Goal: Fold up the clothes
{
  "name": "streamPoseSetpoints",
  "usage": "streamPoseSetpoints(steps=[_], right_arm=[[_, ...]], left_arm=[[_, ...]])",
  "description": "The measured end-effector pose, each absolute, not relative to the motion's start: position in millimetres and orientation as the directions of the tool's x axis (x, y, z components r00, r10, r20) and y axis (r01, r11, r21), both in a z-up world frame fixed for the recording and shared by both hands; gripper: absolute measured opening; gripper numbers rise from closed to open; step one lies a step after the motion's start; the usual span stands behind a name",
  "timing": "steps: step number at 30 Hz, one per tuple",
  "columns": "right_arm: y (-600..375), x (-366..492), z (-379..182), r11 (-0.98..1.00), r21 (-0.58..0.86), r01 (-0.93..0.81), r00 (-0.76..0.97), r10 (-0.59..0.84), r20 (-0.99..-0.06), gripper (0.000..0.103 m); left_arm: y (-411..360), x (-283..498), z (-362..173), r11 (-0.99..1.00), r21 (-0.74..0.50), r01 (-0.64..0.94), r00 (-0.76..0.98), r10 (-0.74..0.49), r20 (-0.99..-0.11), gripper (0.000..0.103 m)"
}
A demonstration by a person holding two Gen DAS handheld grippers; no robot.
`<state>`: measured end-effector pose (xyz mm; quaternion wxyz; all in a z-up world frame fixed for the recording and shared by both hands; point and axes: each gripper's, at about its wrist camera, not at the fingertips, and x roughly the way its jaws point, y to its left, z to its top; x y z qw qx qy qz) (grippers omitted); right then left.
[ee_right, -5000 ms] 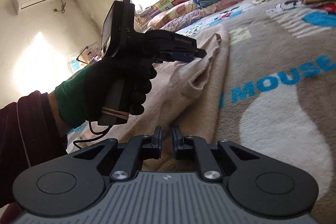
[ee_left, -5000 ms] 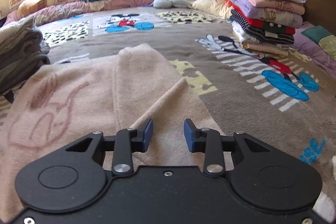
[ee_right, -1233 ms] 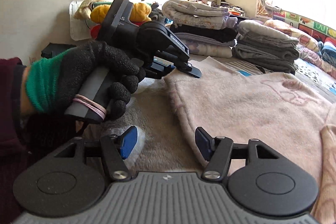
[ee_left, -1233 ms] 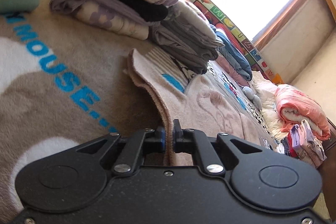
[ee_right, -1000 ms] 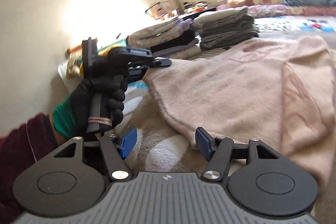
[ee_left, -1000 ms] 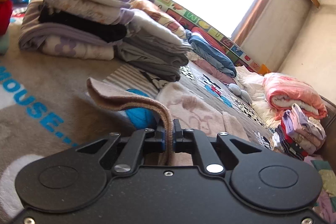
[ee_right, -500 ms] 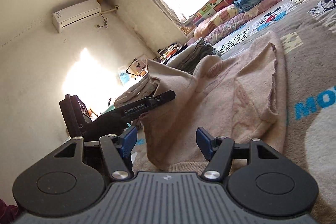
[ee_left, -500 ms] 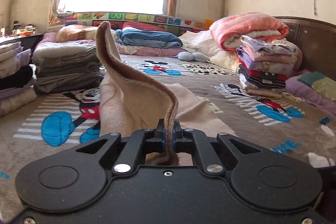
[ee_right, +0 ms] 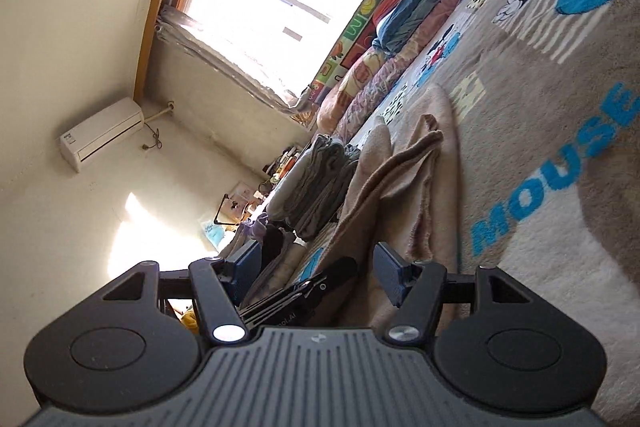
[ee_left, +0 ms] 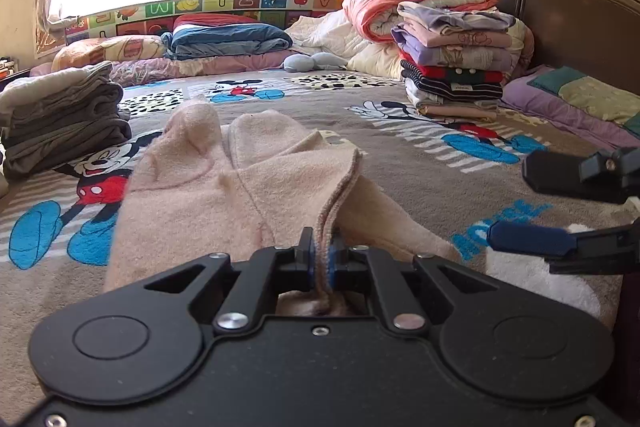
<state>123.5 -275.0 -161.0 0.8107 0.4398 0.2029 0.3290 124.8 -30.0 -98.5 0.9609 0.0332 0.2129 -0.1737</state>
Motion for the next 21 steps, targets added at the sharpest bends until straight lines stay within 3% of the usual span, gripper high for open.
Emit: streamPoseSetpoints(steps=[6, 11, 15, 21], right_arm=[[-269, 128, -175, 0.402, 0.855, -0.327, 0.698, 0.713, -0.068, 0.063], [-259, 123, -176, 0.446, 0.829, -0.336, 0.692, 0.714, -0.104, 0.063], [-252, 124, -171, 0.48, 0.803, -0.353, 0.684, 0.718, -0.129, 0.063], [-237, 139, -150, 0.566, 0.758, -0.325, 0.699, 0.684, -0.21, 0.063]], left_arm=[[-29, 127, -101, 0.899, -0.057, 0.434, 0.793, -0.411, -0.449, 0.005], [1, 105, -80, 0.845, -0.163, 0.509, 0.753, -0.529, -0.391, 0.032], [52, 90, -65, 0.876, -0.222, 0.427, 0.812, -0.48, -0.331, 0.032], [102, 80, -73, 0.93, -0.237, 0.28, 0.859, -0.353, -0.371, 0.03]])
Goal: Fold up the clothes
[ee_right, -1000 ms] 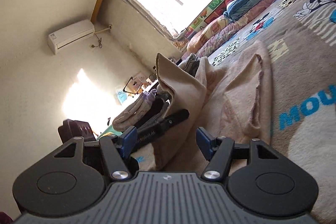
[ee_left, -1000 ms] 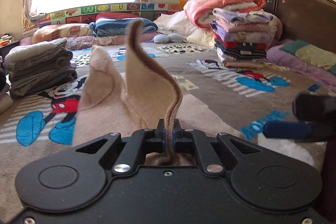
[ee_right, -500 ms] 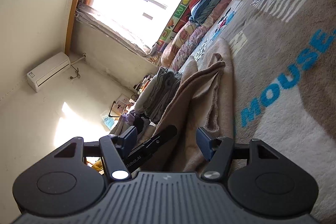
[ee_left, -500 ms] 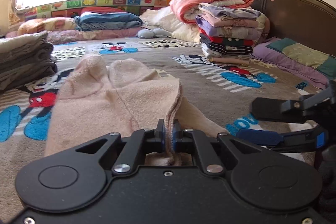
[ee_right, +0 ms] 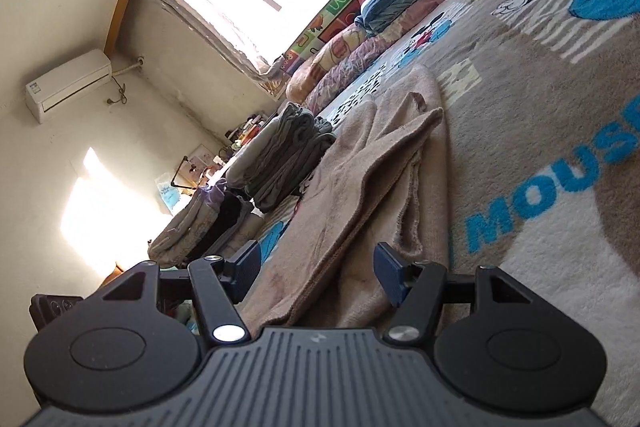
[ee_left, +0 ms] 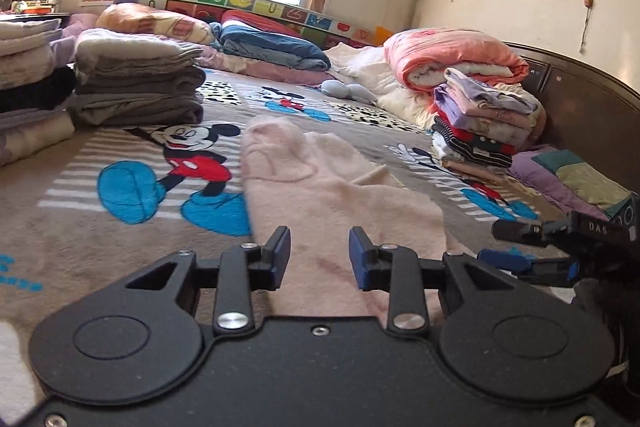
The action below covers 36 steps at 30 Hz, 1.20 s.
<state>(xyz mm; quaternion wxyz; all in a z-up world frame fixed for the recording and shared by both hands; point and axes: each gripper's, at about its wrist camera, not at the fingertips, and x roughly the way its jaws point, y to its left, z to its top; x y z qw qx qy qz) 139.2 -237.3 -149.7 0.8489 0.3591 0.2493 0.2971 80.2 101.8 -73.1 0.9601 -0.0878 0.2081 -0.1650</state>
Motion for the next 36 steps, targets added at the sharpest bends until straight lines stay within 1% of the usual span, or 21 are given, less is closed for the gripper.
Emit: streamPoseSetpoints(steps=[3, 7, 8, 15, 18, 20, 25, 27, 30, 31, 32, 33, 34, 35, 36], right_arm=[[-236, 154, -145, 0.581, 0.763, -0.283, 0.709, 0.663, -0.242, 0.063], [-224, 175, -147, 0.615, 0.757, -0.221, 0.687, 0.649, -0.326, 0.063], [-220, 178, -147, 0.619, 0.755, -0.216, 0.684, 0.647, -0.335, 0.063], [-206, 192, -147, 0.647, 0.738, -0.195, 0.701, 0.618, -0.356, 0.063], [-207, 198, -152, 0.629, 0.759, -0.169, 0.711, 0.611, -0.348, 0.062], [-211, 200, -157, 0.587, 0.799, -0.13, 0.714, 0.614, -0.336, 0.061], [-212, 190, -159, 0.519, 0.854, -0.05, 0.681, 0.643, -0.35, 0.061], [-208, 191, -156, 0.54, 0.84, -0.057, 0.674, 0.641, -0.366, 0.061], [-207, 198, -154, 0.56, 0.826, -0.061, 0.704, 0.611, -0.362, 0.053], [-206, 201, -154, 0.567, 0.821, -0.07, 0.71, 0.606, -0.358, 0.048], [-204, 203, -154, 0.574, 0.815, -0.078, 0.716, 0.601, -0.355, 0.034], [-203, 205, -154, 0.581, 0.809, -0.087, 0.722, 0.597, -0.351, 0.027], [-201, 207, -153, 0.59, 0.801, -0.099, 0.726, 0.593, -0.347, 0.016], [-198, 207, -151, 0.603, 0.789, -0.118, 0.729, 0.592, -0.343, 0.008], [-196, 207, -149, 0.614, 0.778, -0.137, 0.734, 0.591, -0.336, 0.008]], left_arm=[[100, 77, -76, 0.934, -0.216, 0.284, 0.851, -0.349, -0.391, 0.03], [98, 79, -81, 0.934, -0.205, 0.293, 0.838, -0.354, -0.416, 0.03], [97, 81, -83, 0.933, -0.205, 0.296, 0.834, -0.357, -0.421, 0.03], [76, 95, -100, 0.927, -0.164, 0.338, 0.782, -0.374, -0.498, 0.03], [73, 97, -101, 0.921, -0.169, 0.35, 0.774, -0.386, -0.501, 0.03], [74, 97, -101, 0.92, -0.172, 0.352, 0.773, -0.39, -0.501, 0.03], [76, 101, -103, 0.921, -0.187, 0.342, 0.768, -0.389, -0.509, 0.03], [76, 103, -103, 0.921, -0.188, 0.341, 0.765, -0.388, -0.513, 0.03], [74, 104, -103, 0.921, -0.184, 0.344, 0.764, -0.389, -0.515, 0.03], [75, 104, -102, 0.92, -0.185, 0.345, 0.764, -0.39, -0.515, 0.03], [75, 104, -102, 0.92, -0.188, 0.345, 0.763, -0.391, -0.514, 0.03], [75, 104, -102, 0.919, -0.19, 0.345, 0.762, -0.393, -0.514, 0.03], [76, 104, -102, 0.919, -0.191, 0.346, 0.762, -0.394, -0.515, 0.03], [76, 104, -102, 0.918, -0.191, 0.347, 0.761, -0.394, -0.515, 0.03], [76, 104, -102, 0.918, -0.192, 0.347, 0.76, -0.395, -0.515, 0.03]])
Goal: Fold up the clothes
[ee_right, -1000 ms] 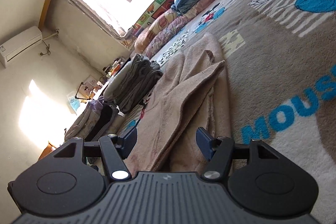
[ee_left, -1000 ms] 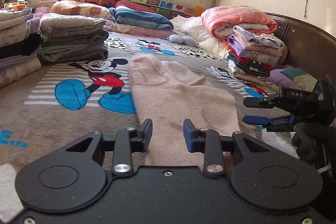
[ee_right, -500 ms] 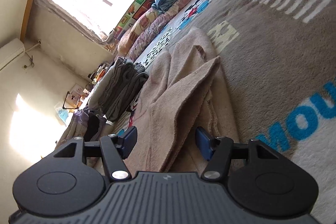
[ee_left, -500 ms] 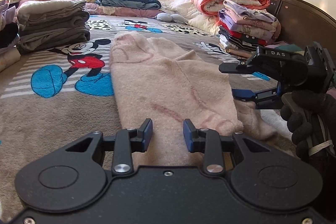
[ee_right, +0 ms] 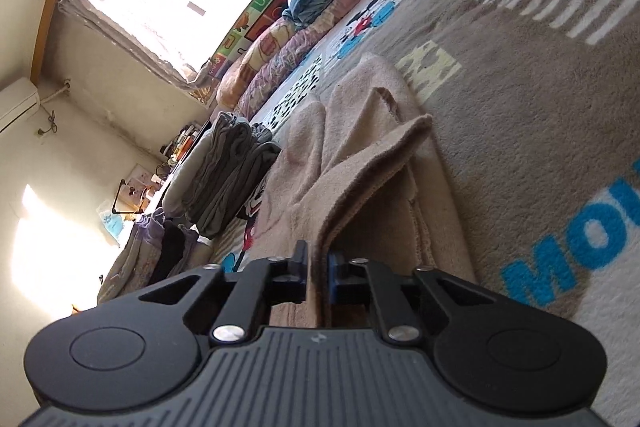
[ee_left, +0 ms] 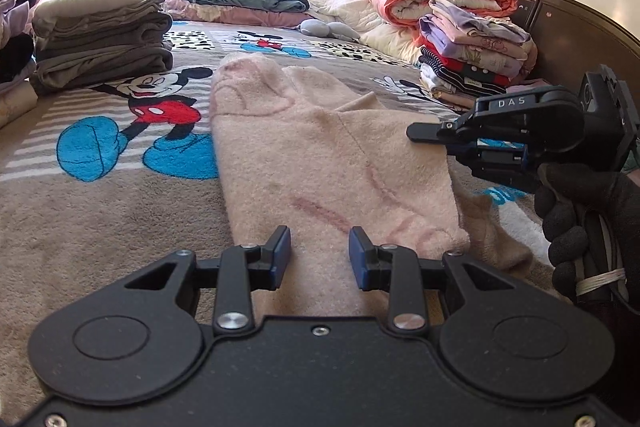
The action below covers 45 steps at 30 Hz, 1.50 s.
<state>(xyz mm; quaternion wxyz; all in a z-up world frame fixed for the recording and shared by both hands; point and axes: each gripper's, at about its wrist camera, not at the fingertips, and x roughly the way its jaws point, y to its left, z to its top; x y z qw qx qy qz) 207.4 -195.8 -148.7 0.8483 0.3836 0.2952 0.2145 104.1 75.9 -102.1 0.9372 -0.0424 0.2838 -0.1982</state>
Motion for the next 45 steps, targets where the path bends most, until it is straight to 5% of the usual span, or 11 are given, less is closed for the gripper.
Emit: streamPoseSetpoints(steps=[9, 16, 24, 37, 41, 45], right_arm=[[-187, 201, -97, 0.658, 0.695, -0.289, 0.774, 0.588, -0.235, 0.007], [-201, 217, -139, 0.758, 0.643, -0.105, 0.754, 0.483, -0.445, 0.008], [-201, 210, -137, 0.722, 0.673, -0.16, 0.767, 0.52, -0.376, 0.008], [-199, 210, -124, 0.754, 0.624, -0.207, 0.762, 0.524, -0.38, 0.008], [-198, 215, -127, 0.784, 0.586, -0.206, 0.752, 0.51, -0.418, 0.008], [-199, 213, -128, 0.792, 0.567, -0.226, 0.742, 0.517, -0.426, 0.007]], left_arm=[[70, 104, -101, 0.897, -0.213, 0.388, 0.734, -0.44, -0.517, 0.03], [76, 100, -97, 0.887, -0.228, 0.402, 0.72, -0.46, -0.52, 0.032], [121, 94, -77, 0.924, -0.262, 0.278, 0.825, -0.369, -0.428, 0.03], [94, 101, -87, 0.898, -0.24, 0.369, 0.773, -0.44, -0.456, 0.022], [76, 113, -112, 0.884, -0.25, 0.394, 0.669, -0.463, -0.582, 0.022], [82, 105, -97, 0.873, -0.249, 0.419, 0.698, -0.485, -0.527, 0.022]])
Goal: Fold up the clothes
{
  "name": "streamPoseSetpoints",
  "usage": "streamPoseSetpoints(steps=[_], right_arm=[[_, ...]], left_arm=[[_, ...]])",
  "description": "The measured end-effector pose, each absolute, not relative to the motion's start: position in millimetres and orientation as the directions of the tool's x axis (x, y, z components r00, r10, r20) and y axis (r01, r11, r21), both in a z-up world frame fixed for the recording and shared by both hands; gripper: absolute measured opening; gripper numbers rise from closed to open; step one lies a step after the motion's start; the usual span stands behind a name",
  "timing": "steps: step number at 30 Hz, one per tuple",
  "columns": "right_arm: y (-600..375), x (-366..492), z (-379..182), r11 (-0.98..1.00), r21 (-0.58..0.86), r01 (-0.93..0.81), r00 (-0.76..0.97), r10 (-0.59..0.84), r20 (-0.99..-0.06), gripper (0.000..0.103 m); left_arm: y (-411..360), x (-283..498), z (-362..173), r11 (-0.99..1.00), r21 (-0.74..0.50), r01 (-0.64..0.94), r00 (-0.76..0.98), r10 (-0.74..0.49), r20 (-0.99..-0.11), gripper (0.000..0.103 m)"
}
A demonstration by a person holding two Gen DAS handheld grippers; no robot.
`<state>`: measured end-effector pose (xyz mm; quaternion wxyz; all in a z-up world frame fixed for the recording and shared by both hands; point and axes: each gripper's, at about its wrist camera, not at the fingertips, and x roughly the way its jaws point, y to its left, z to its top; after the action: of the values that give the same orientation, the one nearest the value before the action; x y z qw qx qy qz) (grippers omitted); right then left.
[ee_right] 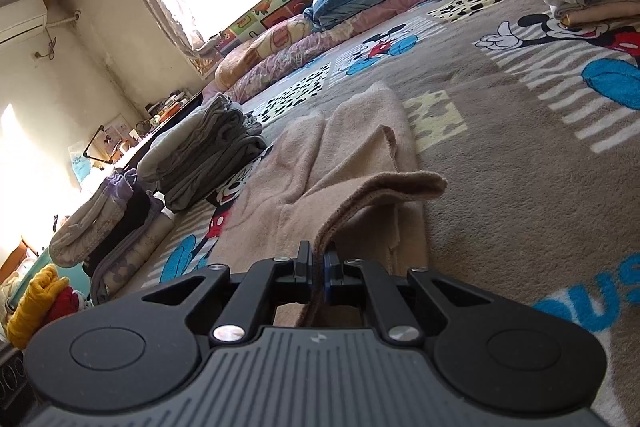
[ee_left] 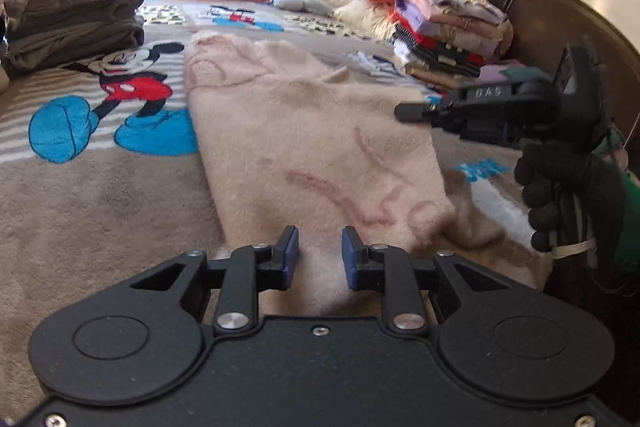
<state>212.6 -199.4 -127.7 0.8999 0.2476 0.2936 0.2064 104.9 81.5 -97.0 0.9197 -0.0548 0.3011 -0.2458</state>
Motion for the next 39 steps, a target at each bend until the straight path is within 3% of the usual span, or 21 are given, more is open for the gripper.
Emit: streamPoseSetpoints(steps=[8, 10, 12, 20, 24, 26, 32, 39], right_arm=[[-205, 213, -128, 0.774, 0.589, -0.233, 0.737, 0.535, -0.413, 0.007], [-204, 213, -125, 0.771, 0.592, -0.235, 0.738, 0.538, -0.408, 0.007], [-203, 217, -134, 0.793, 0.573, -0.21, 0.719, 0.522, -0.459, 0.007], [-202, 212, -137, 0.808, 0.55, -0.21, 0.733, 0.502, -0.458, 0.007], [-200, 210, -135, 0.811, 0.552, -0.196, 0.757, 0.483, -0.441, 0.013], [-202, 210, -137, 0.803, 0.57, -0.174, 0.772, 0.47, -0.427, 0.015], [-183, 202, -111, 0.824, 0.472, -0.315, 0.798, 0.499, -0.338, 0.012], [-126, 199, -79, 0.844, 0.243, -0.479, 0.777, 0.536, -0.331, 0.011]], left_arm=[[100, 117, -89, 0.903, -0.264, 0.34, 0.776, -0.428, -0.464, 0.021], [95, 124, -96, 0.897, -0.266, 0.352, 0.741, -0.441, -0.506, 0.021], [82, 131, -111, 0.893, -0.238, 0.382, 0.672, -0.445, -0.591, 0.021], [91, 135, -90, 0.904, -0.241, 0.354, 0.765, -0.428, -0.481, 0.021], [75, 158, -112, 0.898, -0.264, 0.352, 0.677, -0.439, -0.591, 0.022], [71, 160, -113, 0.899, -0.264, 0.35, 0.672, -0.438, -0.598, 0.026], [82, 162, -109, 0.88, -0.346, 0.326, 0.662, -0.474, -0.581, 0.029], [117, 166, -109, 0.761, -0.608, 0.227, 0.67, -0.575, -0.47, 0.029]])
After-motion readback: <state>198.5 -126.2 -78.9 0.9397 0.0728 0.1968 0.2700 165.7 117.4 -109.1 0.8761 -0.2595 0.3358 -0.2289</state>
